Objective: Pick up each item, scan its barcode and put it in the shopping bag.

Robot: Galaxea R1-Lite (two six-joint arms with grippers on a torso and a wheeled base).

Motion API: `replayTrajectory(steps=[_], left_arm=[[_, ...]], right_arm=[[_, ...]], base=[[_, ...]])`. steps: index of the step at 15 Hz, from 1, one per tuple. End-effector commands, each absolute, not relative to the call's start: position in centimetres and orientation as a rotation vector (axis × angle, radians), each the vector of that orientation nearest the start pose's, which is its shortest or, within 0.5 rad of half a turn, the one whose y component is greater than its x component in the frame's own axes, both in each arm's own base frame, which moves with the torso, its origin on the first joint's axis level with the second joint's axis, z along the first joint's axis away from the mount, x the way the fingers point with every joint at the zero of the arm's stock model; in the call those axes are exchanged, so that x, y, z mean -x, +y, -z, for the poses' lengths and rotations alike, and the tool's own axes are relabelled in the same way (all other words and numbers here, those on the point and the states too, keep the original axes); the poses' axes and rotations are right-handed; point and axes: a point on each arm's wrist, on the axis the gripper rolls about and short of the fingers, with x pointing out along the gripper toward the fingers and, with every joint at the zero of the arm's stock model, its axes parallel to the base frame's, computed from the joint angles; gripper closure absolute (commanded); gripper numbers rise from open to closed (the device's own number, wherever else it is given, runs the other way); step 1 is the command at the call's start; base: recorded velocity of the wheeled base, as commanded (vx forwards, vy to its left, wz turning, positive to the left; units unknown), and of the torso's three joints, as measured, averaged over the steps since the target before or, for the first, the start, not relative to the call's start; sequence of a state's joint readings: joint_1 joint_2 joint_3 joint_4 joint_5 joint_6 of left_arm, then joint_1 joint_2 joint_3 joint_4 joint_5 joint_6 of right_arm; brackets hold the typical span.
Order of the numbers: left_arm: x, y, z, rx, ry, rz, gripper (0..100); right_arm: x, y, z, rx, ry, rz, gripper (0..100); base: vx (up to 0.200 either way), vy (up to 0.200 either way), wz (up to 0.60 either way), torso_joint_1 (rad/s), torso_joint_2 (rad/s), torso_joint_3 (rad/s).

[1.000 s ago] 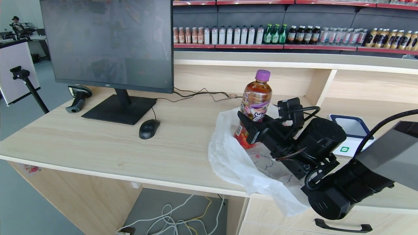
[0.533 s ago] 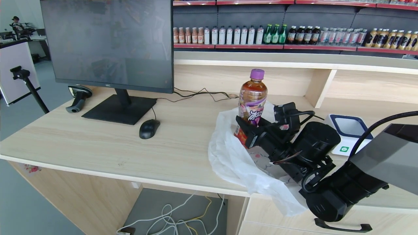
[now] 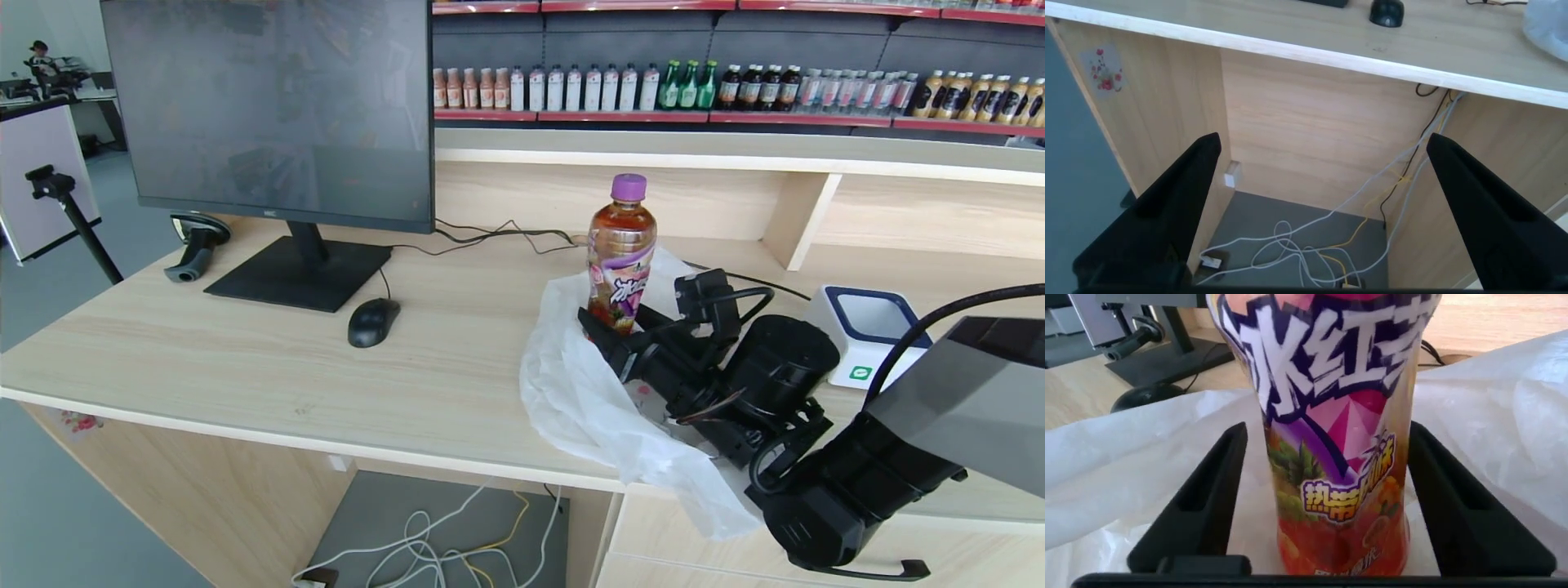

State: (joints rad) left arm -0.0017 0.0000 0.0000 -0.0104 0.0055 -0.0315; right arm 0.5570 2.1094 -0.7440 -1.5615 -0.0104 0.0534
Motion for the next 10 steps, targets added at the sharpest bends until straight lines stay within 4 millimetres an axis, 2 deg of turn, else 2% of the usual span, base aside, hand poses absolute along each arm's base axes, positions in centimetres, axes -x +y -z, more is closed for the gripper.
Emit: replayTrajectory(steps=[1,4,6,10], left_arm=[[2.3,0.0,-7.7,0.032,-0.011,-0.004,0],[2.3,0.0,-7.7,0.032,-0.011,-0.004,0],[2.3,0.0,-7.7,0.032,-0.011,-0.004,0],[2.3,0.0,-7.6,0.032,-0.008,-0.004,0]], right_arm=[[-30.8,19.2,-12.2,-0.111,-0.180,-0.551,0],[-30.4,19.1,-12.7,-0.100,-0.191,-0.553,0],[-29.8,18.7,-13.7,-0.105,-0.214,-0.553,0],[-27.1,17.0,-16.1,-0.106,-0.253,-0.550,0]], base=[[0.000,0.000,0.00,0.000,0.00,0.000],[0.000,0.000,0.00,0.000,0.00,0.000],[0.000,0.000,0.00,0.000,0.00,0.000],[0.000,0.000,0.00,0.000,0.00,0.000]])
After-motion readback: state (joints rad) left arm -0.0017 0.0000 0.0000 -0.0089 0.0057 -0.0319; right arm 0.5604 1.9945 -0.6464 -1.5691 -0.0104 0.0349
